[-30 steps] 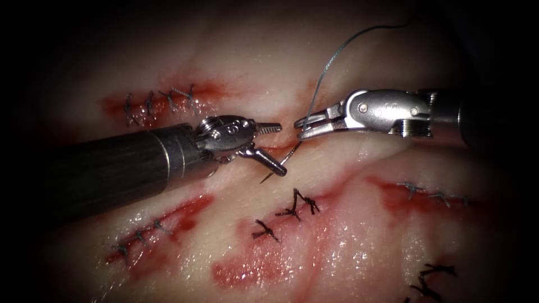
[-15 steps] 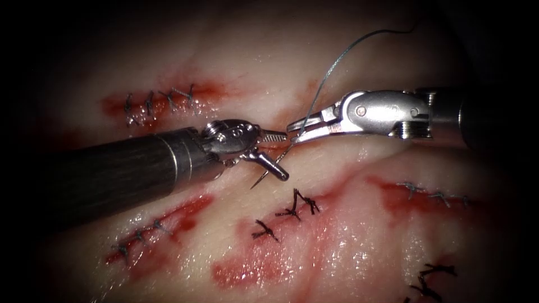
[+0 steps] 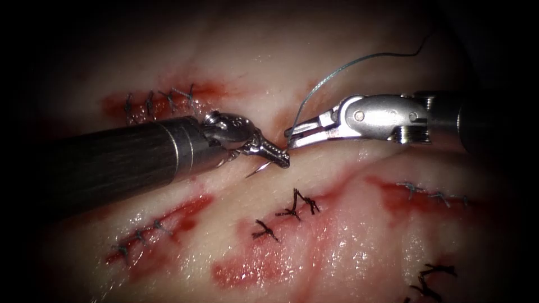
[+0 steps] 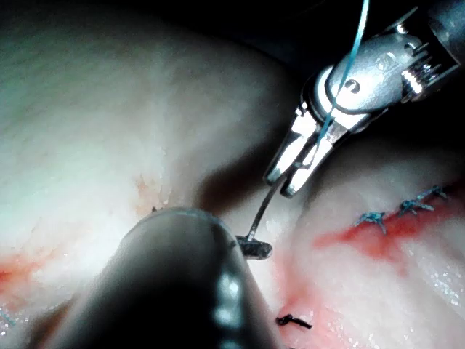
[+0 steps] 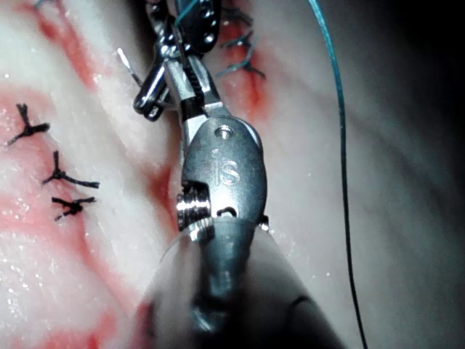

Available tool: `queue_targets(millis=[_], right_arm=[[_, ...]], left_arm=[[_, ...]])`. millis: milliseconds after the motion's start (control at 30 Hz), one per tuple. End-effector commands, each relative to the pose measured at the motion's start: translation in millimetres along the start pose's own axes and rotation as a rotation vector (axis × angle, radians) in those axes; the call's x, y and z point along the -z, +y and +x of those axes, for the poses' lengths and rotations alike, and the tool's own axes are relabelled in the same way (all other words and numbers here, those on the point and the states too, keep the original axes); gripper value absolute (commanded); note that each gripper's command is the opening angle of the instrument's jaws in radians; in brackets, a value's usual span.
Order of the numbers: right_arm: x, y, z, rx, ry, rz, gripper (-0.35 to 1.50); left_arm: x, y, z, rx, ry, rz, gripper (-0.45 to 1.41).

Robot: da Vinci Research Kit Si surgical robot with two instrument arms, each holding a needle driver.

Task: Wound Closure

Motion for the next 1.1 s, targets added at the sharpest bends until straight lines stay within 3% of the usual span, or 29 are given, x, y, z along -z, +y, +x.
queue_targets(millis=[33, 67, 100, 167, 200, 267, 400, 533, 767, 933, 1100], right_arm=[[-0.7, 0.5, -0.4, 0.002, 0.002, -0.003, -0.35], [-0.7, 0.5, -0.4, -0.01, 0.0, -0.009, -0.35], [-0.7, 0.5, -0.3, -0.04, -0.009, -0.025, -0.2], [-0.7, 0.4, -0.3, -0.081, -0.028, -0.048, 0.32], [-0.7, 0.4, -0.3, -0.081, -0.028, -0.048, 0.32], [-0.7, 0.3, -0.3, -0.106, -0.051, -0.1, 0.76], [-0.5, 0.2, -0.1, -0.128, -0.097, -0.181, 0.84], [-0.5, 0.2, 0.0, -0.155, -0.088, -0.243, 0.96], [-0.8, -0.9, -0.6, -0.194, -0.14, -0.464, 0.89], [-0.9, -1.2, -0.3, -0.202, -0.186, -0.552, 0.86], [-0.8, -1.1, 0.5, -0.207, -0.171, -0.607, 0.78]], left_arm=[[-0.5, -0.4, 0.6, -0.01, 0.013, -0.012, -0.45], [-0.6, -0.3, 0.5, -0.012, 0.022, -0.005, -0.45], [-0.7, 0.1, 0.4, -0.013, 0.048, 0.016, -0.45], [-0.9, 0.4, 0.3, -0.012, 0.079, 0.04, -0.45], [-0.9, 0.4, 0.3, -0.012, 0.079, 0.04, -0.45], [-1.1, 1.0, 0.1, -0.009, 0.123, 0.065, -0.45], [-1.3, 1.4, 0.2, -0.004, 0.185, 0.079, -0.45], [-1.3, 1.7, 0.5, 0.002, 0.273, 0.074, -0.45], [-1.6, 1.6, 1.1, 0.034, 0.449, 0.132, -0.45], [-1.9, 1.4, 1.0, 0.042, 0.483, 0.179, -0.45], [-2.5, 1.4, 0.7, 0.044, 0.497, 0.214, -0.45]])
